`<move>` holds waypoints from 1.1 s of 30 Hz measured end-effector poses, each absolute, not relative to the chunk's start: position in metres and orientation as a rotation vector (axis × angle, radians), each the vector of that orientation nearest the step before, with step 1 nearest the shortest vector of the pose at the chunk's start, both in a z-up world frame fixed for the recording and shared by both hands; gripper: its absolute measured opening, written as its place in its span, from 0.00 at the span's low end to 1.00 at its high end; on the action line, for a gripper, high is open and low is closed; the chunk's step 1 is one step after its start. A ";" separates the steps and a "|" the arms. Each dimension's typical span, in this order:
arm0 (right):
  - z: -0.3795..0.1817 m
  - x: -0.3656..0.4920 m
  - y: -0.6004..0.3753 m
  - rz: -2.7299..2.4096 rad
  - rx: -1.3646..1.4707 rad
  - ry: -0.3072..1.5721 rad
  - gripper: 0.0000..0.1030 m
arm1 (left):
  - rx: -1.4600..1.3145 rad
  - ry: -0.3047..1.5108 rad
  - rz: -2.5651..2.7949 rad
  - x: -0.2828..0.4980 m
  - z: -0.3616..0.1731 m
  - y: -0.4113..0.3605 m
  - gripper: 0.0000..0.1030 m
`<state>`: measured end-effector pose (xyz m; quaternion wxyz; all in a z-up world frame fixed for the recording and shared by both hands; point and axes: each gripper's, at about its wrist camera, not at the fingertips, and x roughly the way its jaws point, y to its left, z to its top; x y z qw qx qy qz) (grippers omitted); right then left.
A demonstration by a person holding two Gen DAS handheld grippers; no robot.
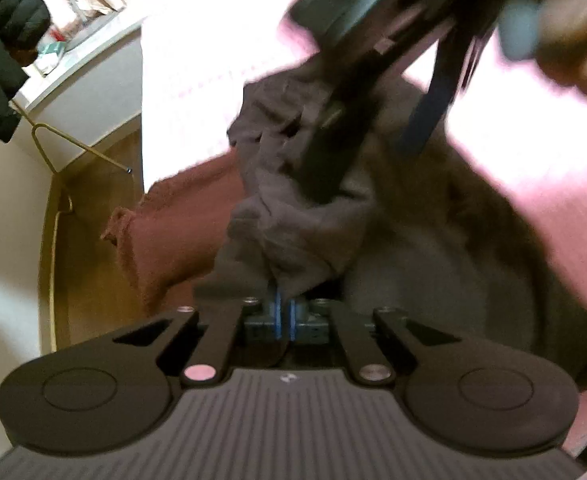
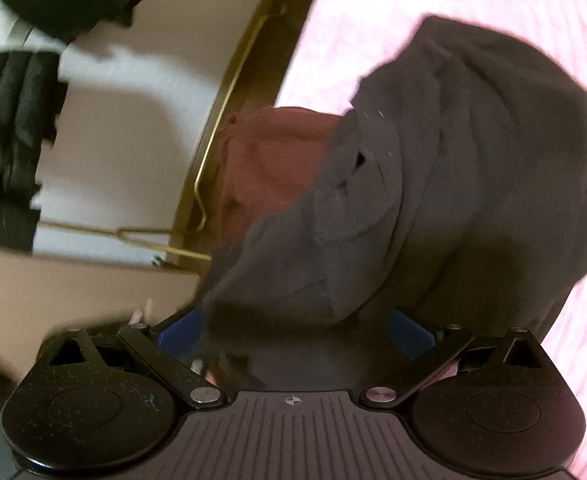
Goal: Fold clothes
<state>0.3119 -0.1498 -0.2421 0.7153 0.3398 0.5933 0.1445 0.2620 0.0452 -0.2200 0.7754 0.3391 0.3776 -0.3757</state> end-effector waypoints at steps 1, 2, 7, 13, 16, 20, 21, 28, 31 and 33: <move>-0.242 0.310 -0.152 0.325 0.783 1.308 0.99 | 0.714 0.804 -0.823 0.254 -0.210 0.045 0.01; -0.240 0.307 -0.157 0.326 0.830 1.299 0.99 | 0.696 0.788 -0.836 0.246 -0.200 0.044 0.01; -0.226 0.279 -0.187 0.270 0.939 1.311 0.24 | 0.619 0.734 -0.992 0.188 -0.154 0.017 0.01; -0.179 0.221 -0.254 0.134 0.758 1.285 0.06 | 0.564 0.752 -1.161 0.146 -0.140 -0.028 0.06; -0.155 0.184 -0.298 0.024 0.663 1.256 0.05 | 0.509 0.749 -1.236 0.143 -0.127 -0.036 0.16; -0.131 0.129 -0.361 -0.147 0.606 1.226 0.05 | 0.531 0.709 -1.276 0.154 -0.116 -0.038 0.28; -0.128 0.114 -0.374 -0.182 0.596 1.223 0.05 | 0.548 0.694 -1.276 0.160 -0.115 -0.039 0.32; -0.114 0.009 -0.448 -0.414 0.580 1.227 0.05 | 0.712 0.596 -1.227 0.206 -0.128 -0.089 0.48; -0.114 -0.029 -0.472 -0.464 0.606 1.223 0.05 | 0.804 0.554 -1.240 0.205 -0.140 -0.135 0.48; -0.111 -0.048 -0.487 -0.474 0.599 1.218 0.05 | 0.851 0.516 -1.268 0.198 -0.147 -0.169 0.48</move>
